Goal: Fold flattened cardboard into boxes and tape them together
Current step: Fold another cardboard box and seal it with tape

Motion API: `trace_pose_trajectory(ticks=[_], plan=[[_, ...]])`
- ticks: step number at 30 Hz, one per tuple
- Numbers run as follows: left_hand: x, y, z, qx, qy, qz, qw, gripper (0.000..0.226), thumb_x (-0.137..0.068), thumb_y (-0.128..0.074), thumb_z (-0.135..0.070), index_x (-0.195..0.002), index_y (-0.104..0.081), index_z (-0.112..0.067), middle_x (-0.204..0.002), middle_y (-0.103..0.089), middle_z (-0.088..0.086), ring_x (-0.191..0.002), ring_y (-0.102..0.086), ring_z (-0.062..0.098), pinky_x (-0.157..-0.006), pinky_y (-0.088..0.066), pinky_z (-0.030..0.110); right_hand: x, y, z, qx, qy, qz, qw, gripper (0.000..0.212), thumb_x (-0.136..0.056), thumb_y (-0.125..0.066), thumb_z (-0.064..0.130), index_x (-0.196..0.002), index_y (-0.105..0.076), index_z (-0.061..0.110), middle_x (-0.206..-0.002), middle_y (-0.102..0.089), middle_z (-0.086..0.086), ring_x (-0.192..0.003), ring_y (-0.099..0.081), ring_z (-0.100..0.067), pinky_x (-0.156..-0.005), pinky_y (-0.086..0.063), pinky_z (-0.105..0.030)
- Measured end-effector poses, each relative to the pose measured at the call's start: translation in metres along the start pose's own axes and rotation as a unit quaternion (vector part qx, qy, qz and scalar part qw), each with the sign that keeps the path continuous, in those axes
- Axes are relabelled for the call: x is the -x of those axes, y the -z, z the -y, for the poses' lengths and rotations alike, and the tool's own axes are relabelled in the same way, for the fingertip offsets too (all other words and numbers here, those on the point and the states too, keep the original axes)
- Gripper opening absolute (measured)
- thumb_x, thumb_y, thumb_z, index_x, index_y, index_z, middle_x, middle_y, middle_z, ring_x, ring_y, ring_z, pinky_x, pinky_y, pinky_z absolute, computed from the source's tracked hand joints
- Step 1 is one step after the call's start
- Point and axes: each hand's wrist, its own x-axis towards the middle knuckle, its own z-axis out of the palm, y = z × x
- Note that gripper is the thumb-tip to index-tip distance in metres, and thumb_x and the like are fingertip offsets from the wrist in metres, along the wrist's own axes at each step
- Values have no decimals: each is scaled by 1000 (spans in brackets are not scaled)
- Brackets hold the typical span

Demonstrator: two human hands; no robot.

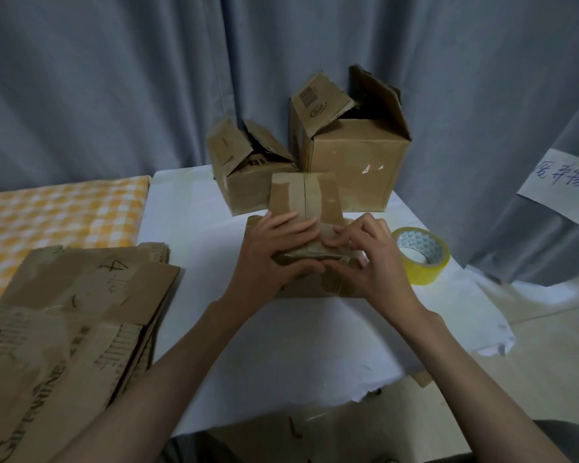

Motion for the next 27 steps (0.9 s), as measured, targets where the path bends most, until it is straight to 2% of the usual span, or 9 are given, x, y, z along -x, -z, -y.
trace_pose_trajectory(ticks=[3, 5, 7, 10, 15, 20, 23, 25, 27], plan=[[2, 0, 4, -21, -20, 16, 999, 50, -83, -73, -33, -129, -64, -17, -138, -58, -6, -138, -43, 17, -121, -19, 39, 0, 2, -1, -13, 5, 5, 1000, 28, -77, -79, 32, -98, -74, 15, -93, -57, -2, -91, -56, -33, -79, -40, -24], [2, 7, 10, -55, -60, 62, 995, 49, -92, -64, -33, -138, -56, -18, -147, -50, -6, -143, -35, 14, -122, -15, 36, -1, 8, -3, -45, -6, 28, 999, 30, -77, -80, 30, -103, -76, 15, -94, -59, -4, -98, -60, -32, -84, -47, -33], [1, 17, 16, -91, -100, 116, 984, 51, -99, -54, -35, -147, -45, -19, -155, -38, -7, -148, -25, 11, -123, -10, 31, 0, 15, -4, -99, -25, 60, 993, 32, -78, -82, 22, -110, -76, 17, -97, -59, -7, -113, -63, -22, -88, -53, -43], [0, 31, 22, -114, -104, 159, 975, 54, -101, -49, -39, -152, -36, -25, -160, -27, -10, -150, -16, 9, -123, -10, 27, 0, 23, -5, -168, -53, 90, 980, 36, -79, -81, 10, -114, -76, 17, -104, -60, -8, -123, -59, -7, -91, -56, -45], [3, 57, 29, -58, -51, 133, 988, 64, -83, -72, -39, -142, -51, -24, -152, -43, -10, -144, -33, 9, -119, -30, 36, -1, 27, -7, -231, -59, 98, 966, 35, -80, -74, -6, -113, -75, 6, -110, -61, -10, -125, -59, -11, -89, -60, -39], [-5, 67, 30, -14, -51, 120, 991, 60, -76, -78, -28, -131, -61, -11, -138, -58, 0, -135, -48, 13, -112, -40, 44, 1, 21, -6, -236, -48, 73, 968, 41, -81, -63, -26, -110, -75, 0, -106, -61, -14, -123, -60, -10, -83, -59, -24], [-1, 61, 30, -18, -58, 104, 993, 57, -78, -78, -25, -131, -61, -10, -138, -58, 2, -136, -47, 15, -113, -39, 44, 1, 21, -7, -226, -44, 64, 971, 40, -81, -66, -22, -110, -75, 2, -106, -63, -13, -121, -61, -9, -84, -58, -22], [4, 57, 31, -28, -66, 83, 994, 55, -80, -80, -25, -130, -63, -9, -137, -59, 2, -135, -49, 17, -111, -42, 46, 0, 22, -8, -222, -46, 66, 972, 34, -81, -74, -11, -111, -76, 6, -106, -64, -8, -121, -61, -8, -88, -58, -25], [3, 53, 26, -32, -54, 74, 995, 54, -79, -80, -34, -127, -62, -17, -135, -60, -2, -129, -52, 14, -105, -46, 44, -1, 22, -8, -222, -56, 69, 971, 32, -81, -77, 1, -111, -76, 9, -107, -64, -4, -121, -61, -7, -90, -57, -26]])
